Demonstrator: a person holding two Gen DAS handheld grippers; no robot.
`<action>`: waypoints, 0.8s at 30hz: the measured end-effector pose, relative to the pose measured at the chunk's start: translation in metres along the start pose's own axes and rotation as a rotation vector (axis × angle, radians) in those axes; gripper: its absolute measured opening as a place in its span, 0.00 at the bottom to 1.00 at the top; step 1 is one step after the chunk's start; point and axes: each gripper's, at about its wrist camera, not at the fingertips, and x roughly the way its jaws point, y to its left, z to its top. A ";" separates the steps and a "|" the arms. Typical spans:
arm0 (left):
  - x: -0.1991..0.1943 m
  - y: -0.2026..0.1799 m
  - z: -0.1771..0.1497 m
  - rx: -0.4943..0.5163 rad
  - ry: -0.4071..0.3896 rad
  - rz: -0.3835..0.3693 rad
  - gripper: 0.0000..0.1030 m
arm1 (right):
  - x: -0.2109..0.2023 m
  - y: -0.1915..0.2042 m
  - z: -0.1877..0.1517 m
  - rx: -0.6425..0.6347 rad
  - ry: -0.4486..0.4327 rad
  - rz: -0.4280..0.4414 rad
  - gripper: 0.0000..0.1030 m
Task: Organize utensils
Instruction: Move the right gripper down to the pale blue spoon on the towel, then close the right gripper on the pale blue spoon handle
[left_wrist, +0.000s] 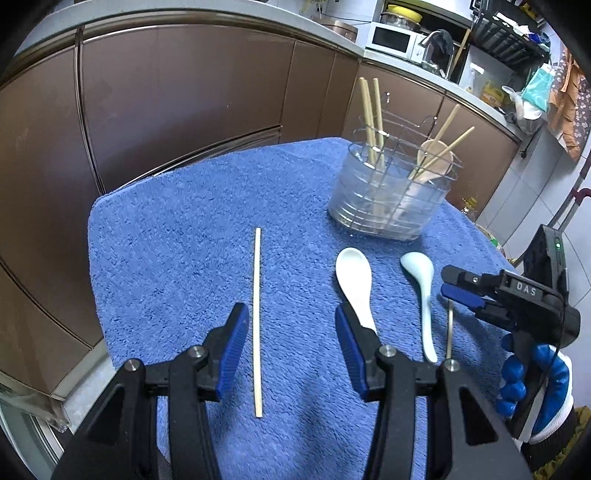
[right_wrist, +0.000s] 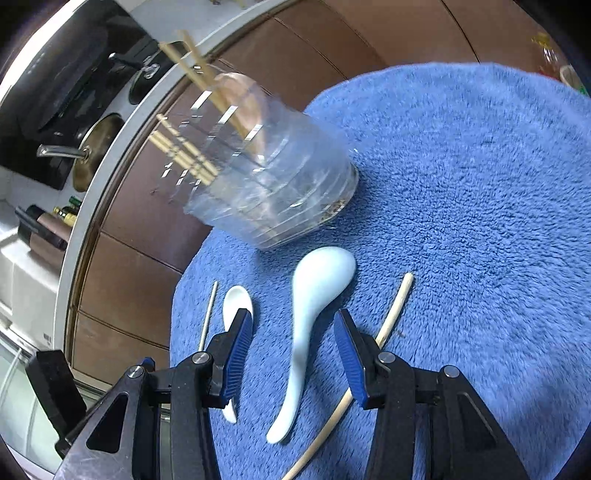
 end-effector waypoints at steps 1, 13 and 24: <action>0.002 0.000 0.000 -0.001 0.002 0.000 0.45 | 0.002 -0.003 0.001 0.009 0.004 0.003 0.43; 0.016 0.007 -0.001 -0.019 0.027 0.000 0.45 | 0.012 -0.020 0.011 0.060 0.021 0.051 0.42; 0.017 0.015 -0.002 -0.044 0.028 0.002 0.45 | 0.017 0.001 0.014 0.010 -0.004 0.006 0.07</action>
